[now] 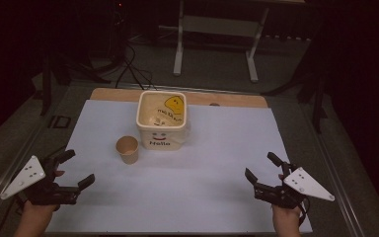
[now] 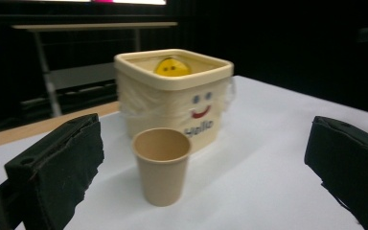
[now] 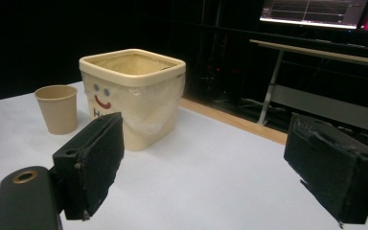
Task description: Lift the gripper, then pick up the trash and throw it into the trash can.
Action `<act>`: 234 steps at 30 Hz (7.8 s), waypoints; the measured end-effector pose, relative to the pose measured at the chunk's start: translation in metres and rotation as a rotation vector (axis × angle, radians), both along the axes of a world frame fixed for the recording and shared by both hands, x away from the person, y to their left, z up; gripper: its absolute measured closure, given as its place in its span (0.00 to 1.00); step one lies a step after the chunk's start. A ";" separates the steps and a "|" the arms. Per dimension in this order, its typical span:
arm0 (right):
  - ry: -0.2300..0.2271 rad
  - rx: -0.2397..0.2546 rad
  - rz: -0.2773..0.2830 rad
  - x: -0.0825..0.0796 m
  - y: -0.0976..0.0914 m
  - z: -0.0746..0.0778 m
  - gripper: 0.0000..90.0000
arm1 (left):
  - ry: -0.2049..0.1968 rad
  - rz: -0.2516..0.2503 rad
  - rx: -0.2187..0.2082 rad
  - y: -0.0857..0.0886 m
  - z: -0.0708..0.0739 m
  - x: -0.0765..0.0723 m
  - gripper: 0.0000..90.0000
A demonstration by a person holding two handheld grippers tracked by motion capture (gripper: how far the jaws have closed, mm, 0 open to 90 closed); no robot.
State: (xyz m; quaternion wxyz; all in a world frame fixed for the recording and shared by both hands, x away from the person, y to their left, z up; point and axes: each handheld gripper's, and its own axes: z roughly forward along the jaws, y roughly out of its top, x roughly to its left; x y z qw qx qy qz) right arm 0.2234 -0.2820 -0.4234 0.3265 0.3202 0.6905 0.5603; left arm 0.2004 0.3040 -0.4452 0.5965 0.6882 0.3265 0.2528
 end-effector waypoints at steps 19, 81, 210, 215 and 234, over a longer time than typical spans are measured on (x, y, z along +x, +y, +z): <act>0.031 0.033 0.015 0.001 -0.002 0.000 0.15 | 0.081 -0.072 -0.014 0.010 0.016 0.001 0.00; 0.061 0.014 0.057 0.006 0.002 -0.003 0.14 | 0.178 -0.370 0.465 -0.047 0.126 0.081 0.01; 0.076 0.002 0.070 0.007 0.003 -0.004 0.15 | 0.358 -0.571 1.106 -0.098 0.066 0.133 0.99; 0.078 0.002 0.072 0.008 0.003 -0.004 0.15 | 0.348 -0.579 1.091 -0.097 0.083 0.126 0.99; 0.078 0.003 0.073 0.009 0.005 -0.004 0.15 | 0.326 -0.595 1.096 -0.107 0.139 0.118 0.99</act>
